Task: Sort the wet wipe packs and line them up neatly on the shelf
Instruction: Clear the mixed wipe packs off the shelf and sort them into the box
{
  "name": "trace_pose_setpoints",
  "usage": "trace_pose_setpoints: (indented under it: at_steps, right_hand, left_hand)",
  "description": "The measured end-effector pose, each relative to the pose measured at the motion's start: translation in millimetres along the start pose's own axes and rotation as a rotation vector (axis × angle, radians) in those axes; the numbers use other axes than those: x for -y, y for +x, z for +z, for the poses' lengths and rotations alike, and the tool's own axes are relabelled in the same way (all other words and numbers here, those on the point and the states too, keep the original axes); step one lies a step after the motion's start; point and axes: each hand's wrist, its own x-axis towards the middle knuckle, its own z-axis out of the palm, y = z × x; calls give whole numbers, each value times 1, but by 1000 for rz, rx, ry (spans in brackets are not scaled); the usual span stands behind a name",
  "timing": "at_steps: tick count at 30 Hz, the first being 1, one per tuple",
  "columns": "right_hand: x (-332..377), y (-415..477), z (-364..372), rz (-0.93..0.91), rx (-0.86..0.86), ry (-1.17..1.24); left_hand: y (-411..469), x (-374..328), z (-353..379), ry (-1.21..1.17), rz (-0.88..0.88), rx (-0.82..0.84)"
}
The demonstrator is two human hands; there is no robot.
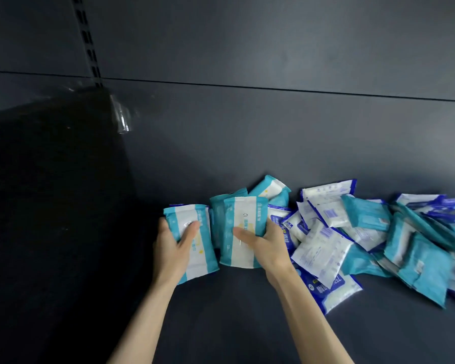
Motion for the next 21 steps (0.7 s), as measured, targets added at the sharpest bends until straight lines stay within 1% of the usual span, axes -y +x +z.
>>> trace_pose_setpoints:
  at_steps: [1,3,6,8,11,14,17,21]
  right_hand:
    - [5,-9,-9,-14,36,28]
    - [11,-29,-30,-39,54,98]
    - [13,-65,-68,-43,10,194]
    - [11,-95,-99,-56,-51,219]
    - [-2,-148,-151,-71,-174,236]
    - [-25,-218,-208,-53,-339,264]
    - [-54,-294,-259,-3,-498,340]
    - [-93,-396,-323,50,-720,349]
  left_hand:
    - [-8,-8,-2,-56,8,7]
    - [-26,-26,-1,-160,8,82]
    - [-61,-52,14,-277,5,254]
    - [-89,-67,30,-327,-6,350]
    - [-142,-82,61,-414,-69,498]
    - [-217,-85,97,-471,-179,680]
    - [-305,-77,129,-414,-290,861]
    - [-424,-70,167,-336,-423,1103]
